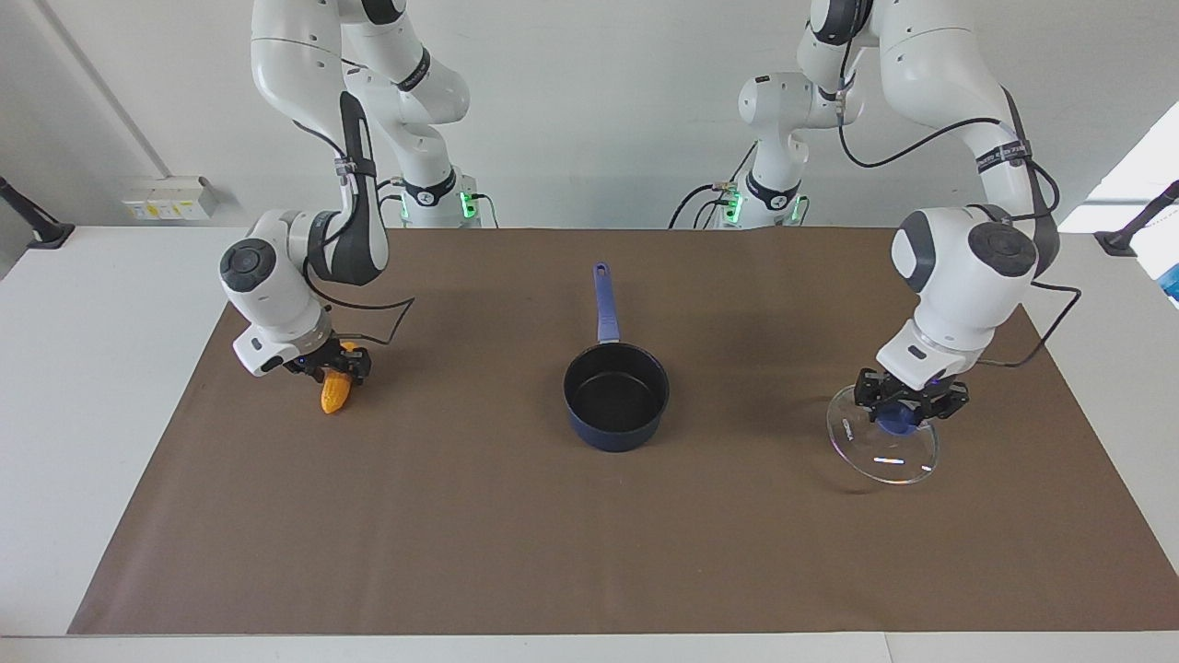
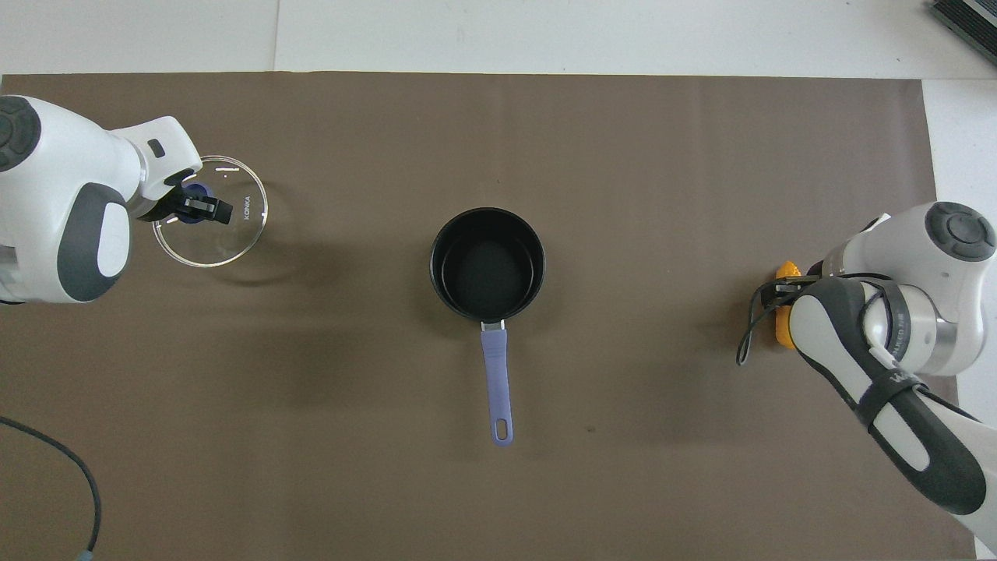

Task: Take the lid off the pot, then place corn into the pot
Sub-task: 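Set the lid down beside the pot while the right gripper grasps the corn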

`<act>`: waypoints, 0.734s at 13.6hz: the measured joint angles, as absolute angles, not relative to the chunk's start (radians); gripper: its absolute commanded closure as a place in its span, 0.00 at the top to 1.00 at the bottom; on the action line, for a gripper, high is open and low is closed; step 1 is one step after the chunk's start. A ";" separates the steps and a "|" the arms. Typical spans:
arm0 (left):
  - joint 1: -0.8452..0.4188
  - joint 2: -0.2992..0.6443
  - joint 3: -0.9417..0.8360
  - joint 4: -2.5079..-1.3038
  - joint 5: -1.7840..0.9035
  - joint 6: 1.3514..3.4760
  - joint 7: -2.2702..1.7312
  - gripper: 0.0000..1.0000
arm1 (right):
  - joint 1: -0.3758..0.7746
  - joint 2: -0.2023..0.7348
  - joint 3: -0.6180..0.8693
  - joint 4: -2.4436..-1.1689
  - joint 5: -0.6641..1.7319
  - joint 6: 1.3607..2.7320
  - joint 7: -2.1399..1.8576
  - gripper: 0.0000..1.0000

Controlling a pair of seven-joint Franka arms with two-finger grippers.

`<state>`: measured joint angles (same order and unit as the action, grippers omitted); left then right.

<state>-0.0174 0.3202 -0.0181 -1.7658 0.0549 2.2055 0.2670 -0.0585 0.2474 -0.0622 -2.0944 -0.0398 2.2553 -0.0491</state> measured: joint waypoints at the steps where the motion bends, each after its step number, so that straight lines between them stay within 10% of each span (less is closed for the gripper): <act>1: -0.005 0.320 -0.018 -1.771 0.054 2.212 0.280 0.00 | -0.056 0.247 -0.061 -2.083 -0.040 2.256 -0.049 0.00; 10: 0.046 0.364 -0.020 -1.823 0.054 2.304 0.343 0.00 | 0.030 0.198 -0.021 -1.709 -0.038 1.865 0.099 0.00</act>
<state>0.0461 0.3636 -0.0202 -1.8231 0.0536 2.3044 0.3430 0.0304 0.1979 -0.0215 -1.7093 -0.0382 1.8654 0.0991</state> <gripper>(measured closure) 0.401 0.617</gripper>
